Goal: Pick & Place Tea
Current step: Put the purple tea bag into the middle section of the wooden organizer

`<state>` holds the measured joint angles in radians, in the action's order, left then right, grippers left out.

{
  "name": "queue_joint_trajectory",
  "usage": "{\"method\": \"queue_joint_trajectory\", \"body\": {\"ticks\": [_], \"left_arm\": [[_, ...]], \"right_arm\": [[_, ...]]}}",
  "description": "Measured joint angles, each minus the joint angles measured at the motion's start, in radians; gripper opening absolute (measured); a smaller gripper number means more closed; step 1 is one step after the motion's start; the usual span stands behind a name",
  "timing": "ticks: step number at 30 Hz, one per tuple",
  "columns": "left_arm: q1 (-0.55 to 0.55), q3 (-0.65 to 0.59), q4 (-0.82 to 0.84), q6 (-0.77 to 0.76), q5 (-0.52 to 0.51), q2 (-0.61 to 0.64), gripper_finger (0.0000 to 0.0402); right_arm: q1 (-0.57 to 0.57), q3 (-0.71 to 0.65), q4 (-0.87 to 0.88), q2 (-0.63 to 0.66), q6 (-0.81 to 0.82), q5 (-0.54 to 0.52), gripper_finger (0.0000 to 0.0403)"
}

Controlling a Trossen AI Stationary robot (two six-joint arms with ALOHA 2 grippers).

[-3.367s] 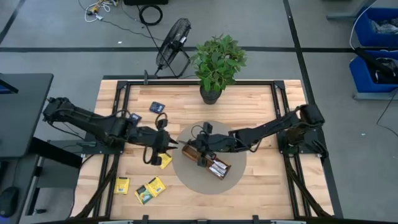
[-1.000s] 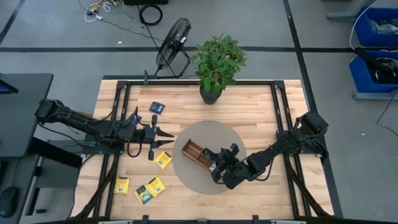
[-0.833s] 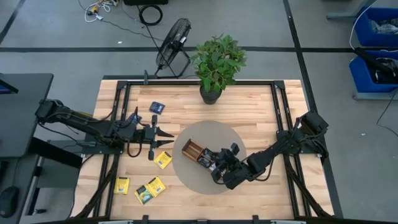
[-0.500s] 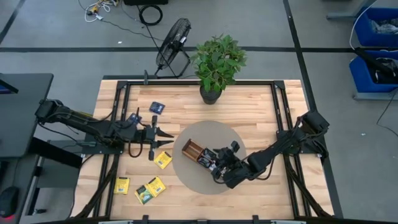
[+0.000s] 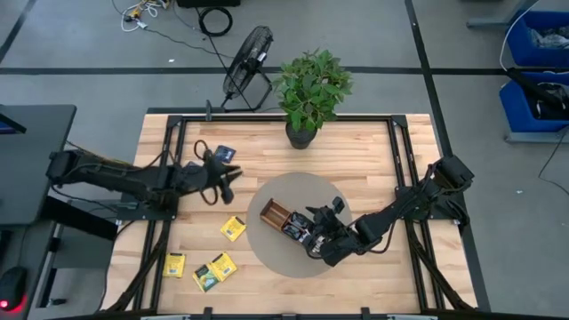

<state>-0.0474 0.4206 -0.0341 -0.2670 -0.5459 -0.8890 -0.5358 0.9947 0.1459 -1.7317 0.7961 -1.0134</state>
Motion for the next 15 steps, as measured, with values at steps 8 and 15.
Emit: {"method": "queue_joint_trajectory", "body": {"ticks": [8,15], "left_arm": [[0.207,0.0,0.113,-0.121,0.013,-0.017,0.0085],[0.357,0.0,0.089,-0.115,0.187,-0.132,0.0124]], "right_arm": [[0.005,0.0,0.0,0.0,-0.006,0.0,0.0135],[0.005,0.0,-0.001,0.0,-0.019,-0.011,0.0135]]}}
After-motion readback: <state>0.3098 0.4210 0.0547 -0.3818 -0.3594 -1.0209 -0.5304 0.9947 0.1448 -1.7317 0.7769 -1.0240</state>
